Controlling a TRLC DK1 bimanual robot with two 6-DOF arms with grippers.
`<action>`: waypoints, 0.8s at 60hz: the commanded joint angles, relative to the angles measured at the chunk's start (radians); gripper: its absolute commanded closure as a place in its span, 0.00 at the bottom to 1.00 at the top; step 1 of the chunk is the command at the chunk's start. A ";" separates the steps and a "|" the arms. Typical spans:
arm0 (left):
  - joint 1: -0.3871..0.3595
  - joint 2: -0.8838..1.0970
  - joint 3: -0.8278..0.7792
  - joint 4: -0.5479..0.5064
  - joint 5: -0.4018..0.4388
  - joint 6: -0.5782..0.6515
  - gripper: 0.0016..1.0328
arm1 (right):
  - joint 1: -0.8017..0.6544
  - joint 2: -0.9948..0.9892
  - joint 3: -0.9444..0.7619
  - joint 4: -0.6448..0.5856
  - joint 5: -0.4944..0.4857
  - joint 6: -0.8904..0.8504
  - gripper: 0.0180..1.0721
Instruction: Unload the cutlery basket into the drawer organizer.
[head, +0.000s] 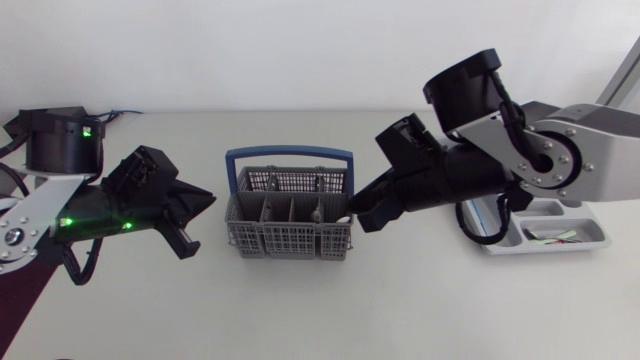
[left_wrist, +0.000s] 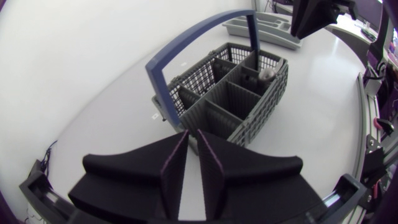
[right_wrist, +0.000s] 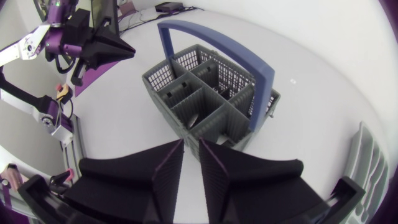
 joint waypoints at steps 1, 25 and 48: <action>-0.035 -0.033 -0.024 -0.019 0.008 -0.029 0.79 | 0.045 0.037 0.045 -0.007 0.042 0.029 0.69; -0.089 -0.050 -0.012 -0.059 0.002 -0.063 0.79 | 0.094 0.215 0.164 -0.078 0.058 0.086 0.69; -0.101 -0.067 -0.015 -0.072 -0.001 -0.068 0.79 | 0.085 0.275 0.190 -0.076 0.053 0.118 0.69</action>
